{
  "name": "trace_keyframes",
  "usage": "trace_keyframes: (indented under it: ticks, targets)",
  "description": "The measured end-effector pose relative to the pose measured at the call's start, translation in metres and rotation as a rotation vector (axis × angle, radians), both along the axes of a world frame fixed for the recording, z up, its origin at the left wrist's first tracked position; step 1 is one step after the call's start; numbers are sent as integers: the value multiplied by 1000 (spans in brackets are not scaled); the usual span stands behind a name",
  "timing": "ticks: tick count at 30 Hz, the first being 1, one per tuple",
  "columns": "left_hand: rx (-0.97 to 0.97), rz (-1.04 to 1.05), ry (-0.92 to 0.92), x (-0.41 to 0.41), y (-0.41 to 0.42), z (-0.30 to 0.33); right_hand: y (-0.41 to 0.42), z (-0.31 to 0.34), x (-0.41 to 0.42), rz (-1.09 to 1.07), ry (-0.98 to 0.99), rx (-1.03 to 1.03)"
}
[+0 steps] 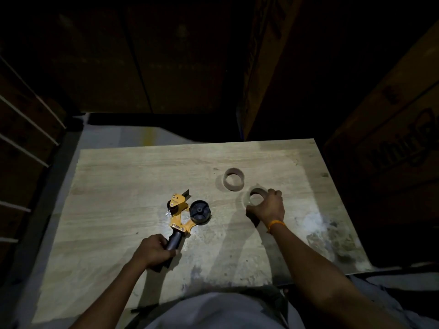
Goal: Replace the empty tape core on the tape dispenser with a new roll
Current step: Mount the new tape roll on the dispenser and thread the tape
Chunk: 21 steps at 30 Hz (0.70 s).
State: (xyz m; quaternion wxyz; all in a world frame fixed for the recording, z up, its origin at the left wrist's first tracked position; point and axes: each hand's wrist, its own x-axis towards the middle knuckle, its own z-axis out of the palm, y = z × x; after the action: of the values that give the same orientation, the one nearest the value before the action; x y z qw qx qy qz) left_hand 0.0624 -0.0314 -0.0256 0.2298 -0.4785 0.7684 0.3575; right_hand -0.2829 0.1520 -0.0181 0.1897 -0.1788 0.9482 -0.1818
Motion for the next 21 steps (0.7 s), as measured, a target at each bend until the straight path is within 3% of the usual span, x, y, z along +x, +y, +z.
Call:
trace_keyframes:
  ticks: [4,9,14,21]
  targets:
    - [45,2,20,5,-2,-1,-1,4,12,17,92,-186]
    - [64,36,77,11,-2,-9,-28,26,61,284,142,-363]
    - [78,-10,157,10,3,-18,-60,31,110,531,67,-253]
    - [100,-67,213,4,19,-21,-81,22,120,558,66,-102]
